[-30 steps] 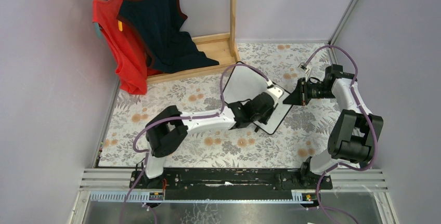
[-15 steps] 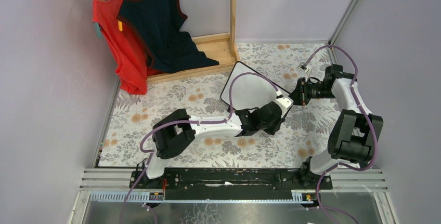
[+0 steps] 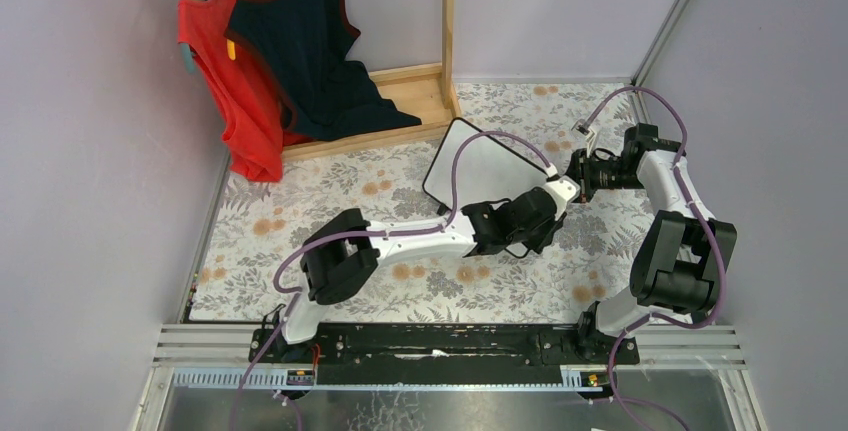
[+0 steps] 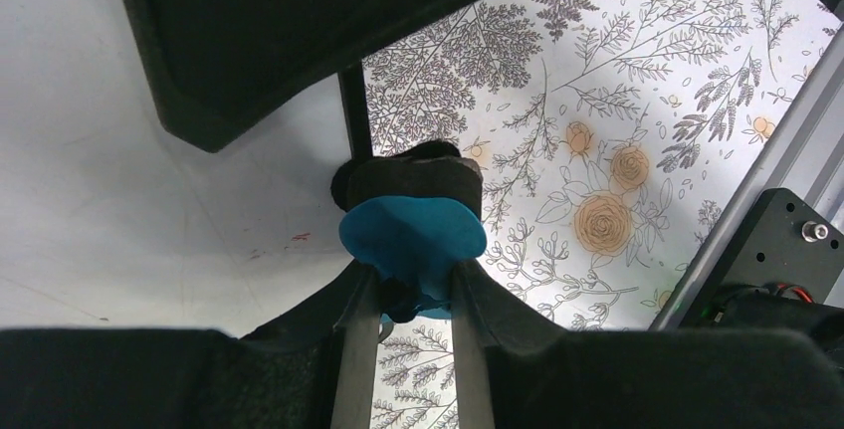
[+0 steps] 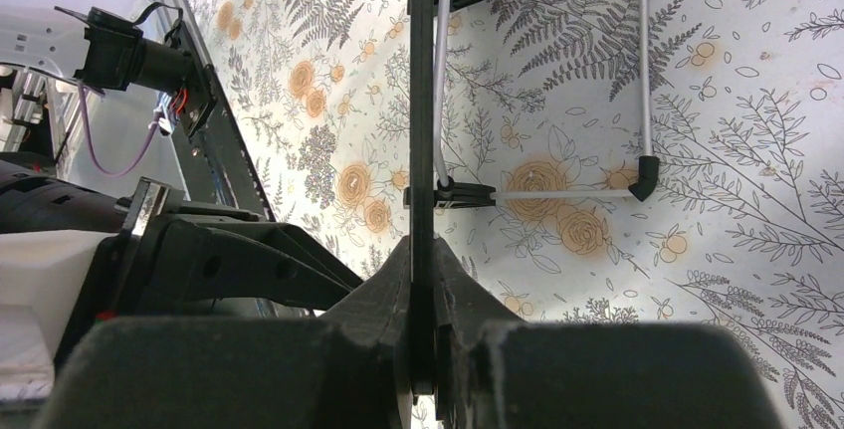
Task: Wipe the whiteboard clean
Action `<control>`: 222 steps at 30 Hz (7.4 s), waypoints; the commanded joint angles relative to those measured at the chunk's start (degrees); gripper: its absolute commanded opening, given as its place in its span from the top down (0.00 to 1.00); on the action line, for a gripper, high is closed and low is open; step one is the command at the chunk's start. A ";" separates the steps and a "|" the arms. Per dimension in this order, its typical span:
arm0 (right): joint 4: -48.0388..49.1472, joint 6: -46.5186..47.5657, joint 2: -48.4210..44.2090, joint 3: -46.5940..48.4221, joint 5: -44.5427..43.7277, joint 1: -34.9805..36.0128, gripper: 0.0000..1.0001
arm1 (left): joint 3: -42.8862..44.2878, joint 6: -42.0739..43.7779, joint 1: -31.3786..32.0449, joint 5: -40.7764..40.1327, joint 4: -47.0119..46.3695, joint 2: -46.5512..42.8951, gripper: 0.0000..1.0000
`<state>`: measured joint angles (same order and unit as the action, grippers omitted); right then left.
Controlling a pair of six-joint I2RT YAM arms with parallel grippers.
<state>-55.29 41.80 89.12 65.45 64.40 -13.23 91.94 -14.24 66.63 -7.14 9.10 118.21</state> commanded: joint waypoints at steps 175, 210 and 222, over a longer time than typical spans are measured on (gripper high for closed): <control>-8.29 2.40 1.76 2.95 1.17 1.55 1.00 | -19.70 -1.49 -52.52 9.71 25.60 -15.92 0.00; 4.56 -10.68 -8.28 1.61 -6.22 1.50 0.23 | -28.46 -5.01 -53.10 -0.78 15.93 -30.55 0.00; 21.35 -29.13 -16.41 1.64 -14.89 -2.87 0.19 | -31.05 -6.74 -54.14 -5.16 13.28 -34.03 0.00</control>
<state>-42.72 22.02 75.16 66.92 53.28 -13.34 61.91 -19.64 13.30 -8.64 26.48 86.28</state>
